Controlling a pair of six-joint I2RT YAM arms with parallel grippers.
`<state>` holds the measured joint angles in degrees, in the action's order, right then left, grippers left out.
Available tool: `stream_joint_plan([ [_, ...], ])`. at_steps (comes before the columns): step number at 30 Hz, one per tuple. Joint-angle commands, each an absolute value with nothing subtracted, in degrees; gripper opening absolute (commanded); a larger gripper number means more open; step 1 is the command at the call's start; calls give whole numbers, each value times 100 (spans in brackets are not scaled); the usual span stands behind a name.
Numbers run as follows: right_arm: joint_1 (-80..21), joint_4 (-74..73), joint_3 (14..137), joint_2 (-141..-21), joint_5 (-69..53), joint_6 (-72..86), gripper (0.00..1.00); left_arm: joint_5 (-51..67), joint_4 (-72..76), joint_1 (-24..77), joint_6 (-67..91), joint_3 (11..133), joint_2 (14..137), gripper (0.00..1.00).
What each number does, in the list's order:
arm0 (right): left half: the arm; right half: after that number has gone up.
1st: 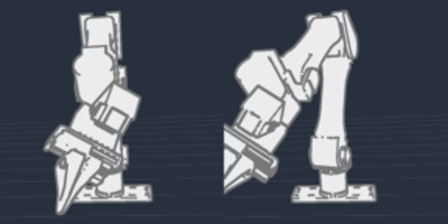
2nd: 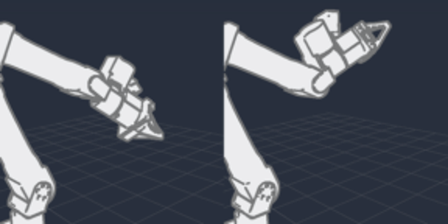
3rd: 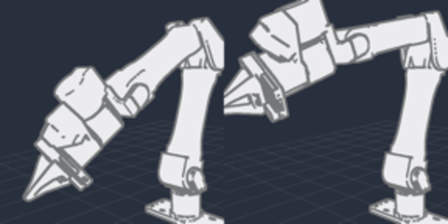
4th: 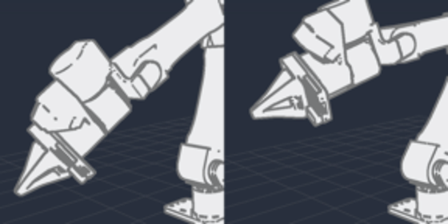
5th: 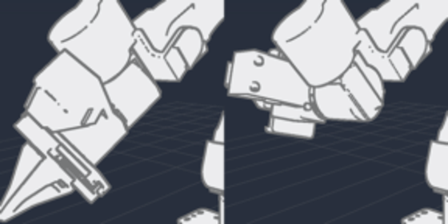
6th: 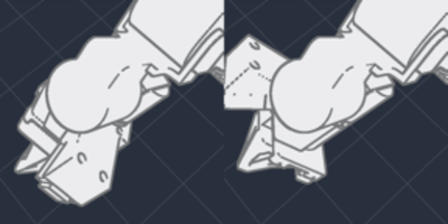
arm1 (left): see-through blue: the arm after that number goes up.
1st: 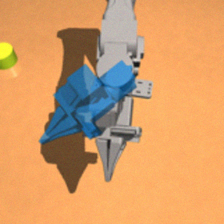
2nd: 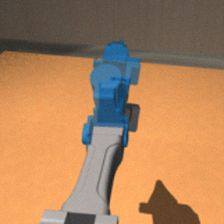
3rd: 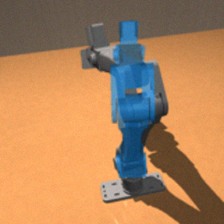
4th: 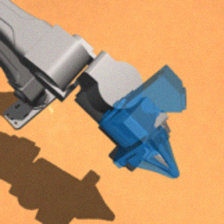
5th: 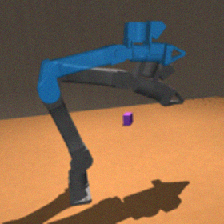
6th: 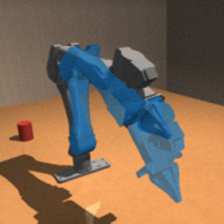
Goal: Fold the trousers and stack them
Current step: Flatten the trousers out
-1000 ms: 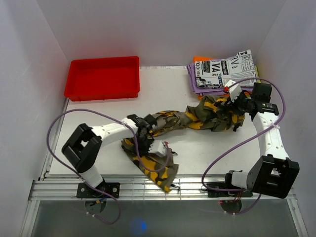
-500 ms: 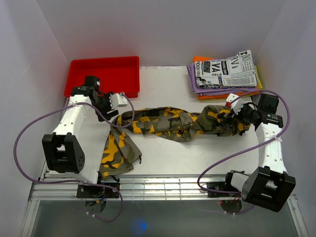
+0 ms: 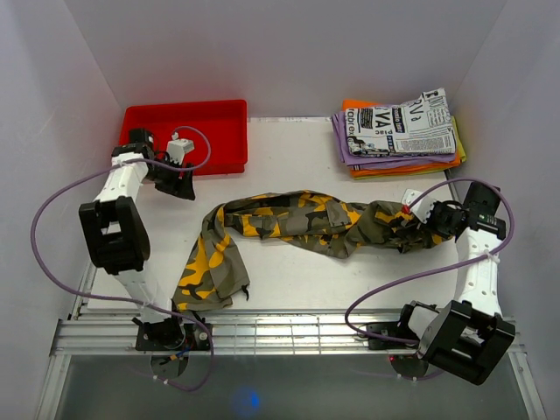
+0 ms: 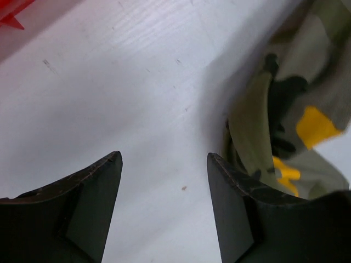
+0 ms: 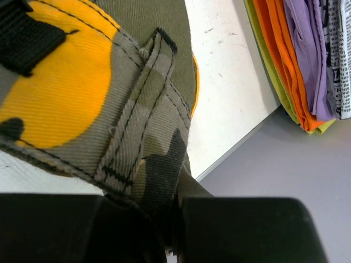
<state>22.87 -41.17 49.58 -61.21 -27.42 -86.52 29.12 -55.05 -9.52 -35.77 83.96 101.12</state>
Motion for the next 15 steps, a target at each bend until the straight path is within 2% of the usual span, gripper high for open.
stream_joint_plan([
  [1,2303,-4368,4948,-6082,-2857,-9026,8,2954,-4686,-870,-2041,8945,10949,72],
  [5,2303,-4403,4887,-6003,-2743,-9105,8,2374,-4237,-870,-1434,10130,12152,71],
  [8,2311,-4465,4834,-6003,-2620,-9149,8,2111,-4052,-870,-1135,10887,12681,77],
  [12,2311,-4474,4676,-5977,-2435,-9404,8,1539,-4280,-870,-1081,12555,13638,81],
  [14,2312,-4430,4615,-5977,-2391,-9615,8,1643,-4429,-870,-1247,12770,13667,82],
  [15,2312,-4430,4623,-5994,-2408,-9650,8,2192,-4569,-879,-1613,12753,13519,82],
])
